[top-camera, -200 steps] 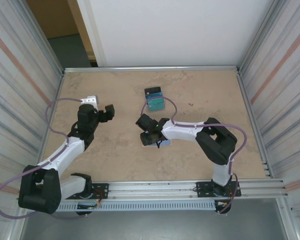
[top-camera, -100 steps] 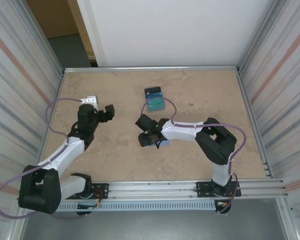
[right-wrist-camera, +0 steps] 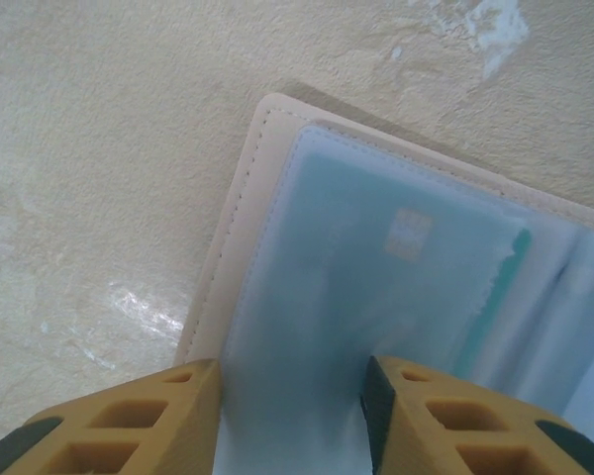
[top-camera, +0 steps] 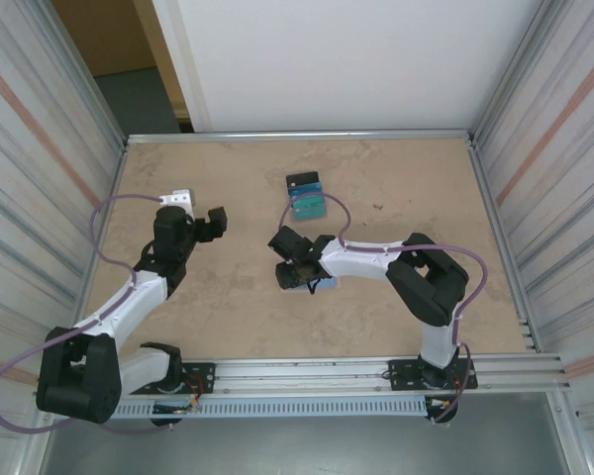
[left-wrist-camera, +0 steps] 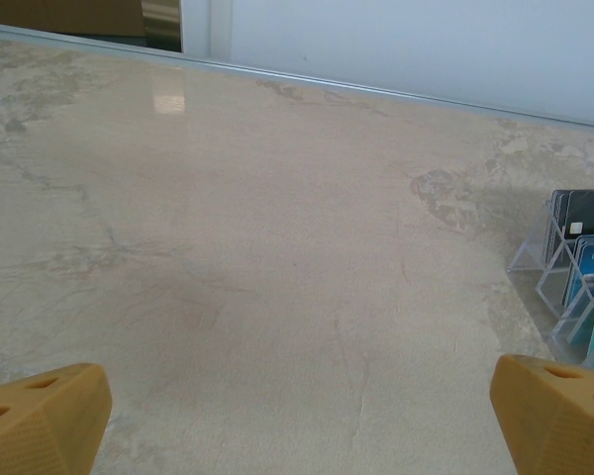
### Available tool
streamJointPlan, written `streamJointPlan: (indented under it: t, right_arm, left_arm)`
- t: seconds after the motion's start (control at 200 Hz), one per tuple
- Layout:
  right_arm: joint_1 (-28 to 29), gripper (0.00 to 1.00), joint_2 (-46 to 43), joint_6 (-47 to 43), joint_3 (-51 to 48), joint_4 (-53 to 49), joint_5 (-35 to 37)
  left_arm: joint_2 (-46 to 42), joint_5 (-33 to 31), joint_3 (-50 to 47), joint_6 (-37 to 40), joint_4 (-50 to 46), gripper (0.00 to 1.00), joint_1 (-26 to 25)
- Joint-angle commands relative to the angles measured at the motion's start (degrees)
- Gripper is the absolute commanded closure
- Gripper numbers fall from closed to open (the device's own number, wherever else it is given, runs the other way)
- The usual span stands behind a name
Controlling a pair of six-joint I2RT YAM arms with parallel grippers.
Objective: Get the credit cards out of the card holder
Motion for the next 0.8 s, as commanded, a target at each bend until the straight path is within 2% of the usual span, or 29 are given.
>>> streamJointPlan:
  t: [0.0,0.316,0.411,0.561,0.792]
  right_arm:
    - [-1.29,0.62,0.51,1.5,-2.89,-0.36,-2.52]
    - [-2.93,0.79,-3.19,1.19,-4.71,2.11,-3.95]
    - [-2.94,0.85,-4.41,0.45,-4.92,2.37,-4.2]
    - [-2.82,0.88,-6.98,-0.73,-6.73,4.46,-5.87]
    - [-2.9,0.87,-10.23,-0.21,-9.63,4.84,-4.6]
  left_arm:
    - [-1.88,0.41,1.52,-0.37,-0.68,0.01,0.28]
    - [-3.77,-1.35,2.06,2.11,-1.21,0.01,-1.75]
    - [-4.02,-3.79,2.72,4.74,-1.3,0.01,-4.32]
    - [-4.32,-8.09,2.63,8.57,0.32,0.01,-9.71]
    - [-4.08,-13.05,1.8,11.35,1.57,0.01,-17.38]
